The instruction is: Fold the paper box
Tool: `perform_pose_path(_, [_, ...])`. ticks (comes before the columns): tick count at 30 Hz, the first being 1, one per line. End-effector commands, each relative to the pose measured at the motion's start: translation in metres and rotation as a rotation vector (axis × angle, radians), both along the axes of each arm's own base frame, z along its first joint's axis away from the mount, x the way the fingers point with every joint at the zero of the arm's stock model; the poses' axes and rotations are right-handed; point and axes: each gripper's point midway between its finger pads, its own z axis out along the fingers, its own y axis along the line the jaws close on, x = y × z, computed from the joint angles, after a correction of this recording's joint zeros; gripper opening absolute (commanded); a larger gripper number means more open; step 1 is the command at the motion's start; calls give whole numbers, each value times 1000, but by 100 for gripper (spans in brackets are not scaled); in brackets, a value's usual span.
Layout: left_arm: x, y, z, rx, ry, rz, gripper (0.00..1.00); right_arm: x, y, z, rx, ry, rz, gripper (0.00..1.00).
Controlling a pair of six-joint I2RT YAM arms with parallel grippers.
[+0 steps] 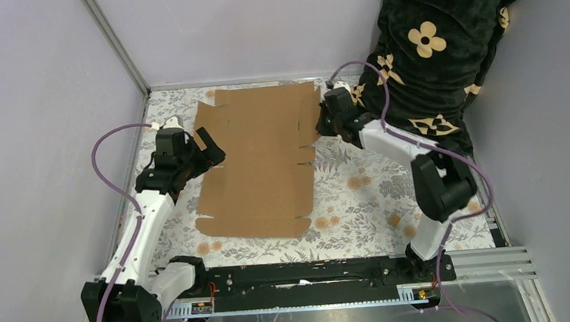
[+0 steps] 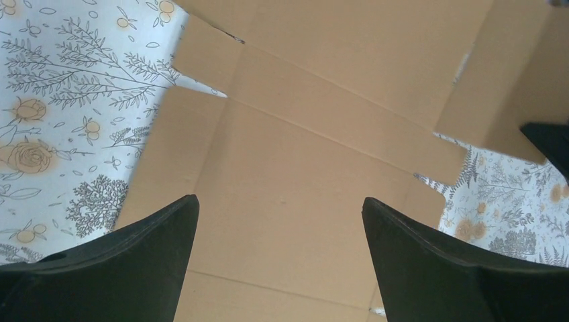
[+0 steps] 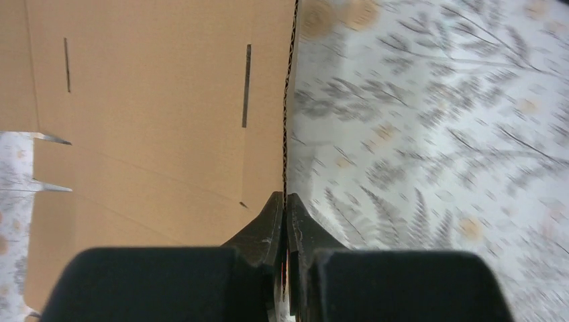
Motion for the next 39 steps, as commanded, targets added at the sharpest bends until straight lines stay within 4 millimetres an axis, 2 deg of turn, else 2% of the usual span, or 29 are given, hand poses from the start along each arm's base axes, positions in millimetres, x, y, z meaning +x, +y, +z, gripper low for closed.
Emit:
perform_pose_path(1, [31,-2,16,15,-93,-32,98,-23,-45,13,-88,-72,-98,0])
perform_pose_path(6, [62,5,12,65,-112,-3,98,-57,-78,13,-144,-102,-132,0])
perform_pose_path(9, [87,9,12,92,-149,12,99,-72,-91,11,-169,-113,-135,0])
perform_pose_path(12, [113,5,15,81,-178,2,98,-86,-102,6,-186,-114,-140,0])
perform_pose_path(14, [129,-6,18,45,-200,-32,99,-93,-109,4,-194,-117,-146,0])
perform_pose_path(17, [143,-10,14,49,-188,-58,98,-102,-116,3,-188,-111,-145,0])
perform_pose_path(22, [150,-9,-6,78,-166,-94,98,-108,-121,3,-164,-109,-130,0])
perform_pose_path(28, [144,-22,-50,39,-83,-164,94,-108,-124,0,-151,-100,-124,0])
perform_pose_path(31, [139,-30,-61,14,-74,-185,92,-107,-125,-2,-139,-97,-125,0])
perform_pose_path(39, [140,-34,-89,28,-7,-181,91,-109,-123,-9,-120,-70,-115,0])
